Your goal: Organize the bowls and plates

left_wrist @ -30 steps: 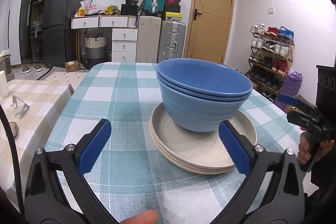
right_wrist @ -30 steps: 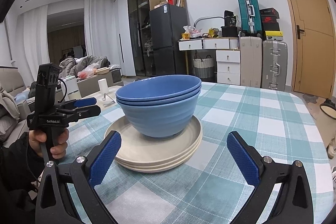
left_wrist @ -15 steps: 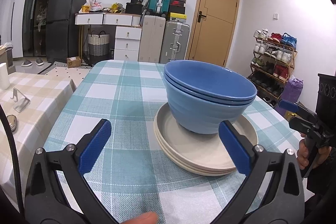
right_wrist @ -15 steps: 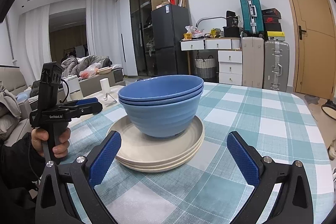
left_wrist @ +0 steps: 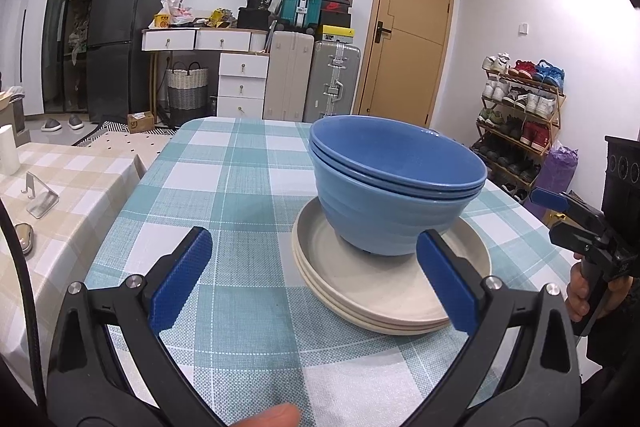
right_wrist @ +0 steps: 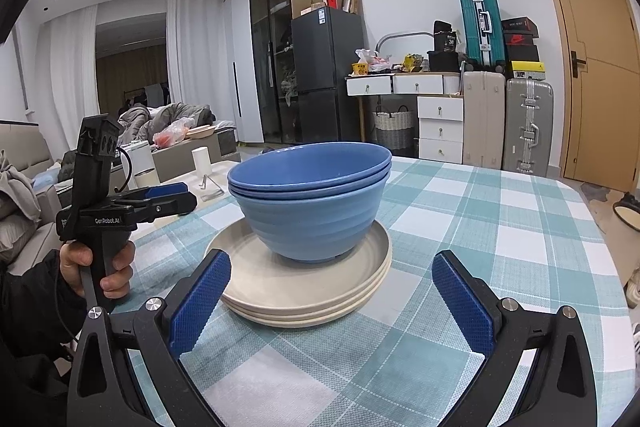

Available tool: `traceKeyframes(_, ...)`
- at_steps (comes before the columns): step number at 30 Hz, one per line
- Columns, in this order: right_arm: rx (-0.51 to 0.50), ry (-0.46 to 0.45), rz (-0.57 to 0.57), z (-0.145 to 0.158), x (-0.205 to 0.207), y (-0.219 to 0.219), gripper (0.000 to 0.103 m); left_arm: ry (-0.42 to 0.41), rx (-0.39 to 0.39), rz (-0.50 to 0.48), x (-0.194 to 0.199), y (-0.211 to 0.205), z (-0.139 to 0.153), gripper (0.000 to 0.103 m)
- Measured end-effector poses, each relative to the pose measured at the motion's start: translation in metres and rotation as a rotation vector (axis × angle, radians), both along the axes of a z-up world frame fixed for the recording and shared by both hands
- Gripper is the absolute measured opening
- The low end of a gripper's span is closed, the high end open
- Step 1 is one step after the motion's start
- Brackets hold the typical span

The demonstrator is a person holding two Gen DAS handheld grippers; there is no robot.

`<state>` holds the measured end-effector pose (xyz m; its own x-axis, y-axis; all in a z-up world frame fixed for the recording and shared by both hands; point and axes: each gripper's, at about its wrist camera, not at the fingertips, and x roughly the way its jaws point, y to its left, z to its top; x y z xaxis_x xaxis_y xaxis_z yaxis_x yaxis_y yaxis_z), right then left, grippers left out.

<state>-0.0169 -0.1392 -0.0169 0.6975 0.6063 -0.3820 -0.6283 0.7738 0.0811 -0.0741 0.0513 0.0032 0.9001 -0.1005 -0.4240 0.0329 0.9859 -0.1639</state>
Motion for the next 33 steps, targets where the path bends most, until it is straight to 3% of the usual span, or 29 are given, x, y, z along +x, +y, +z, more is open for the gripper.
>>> traceKeyframes(33, 0.002, 0.008, -0.002, 0.0, 0.0005, 0.0007, 0.103, -0.004, 0.013, -0.004, -0.0014, -0.0039, 0.0001, 0.102)
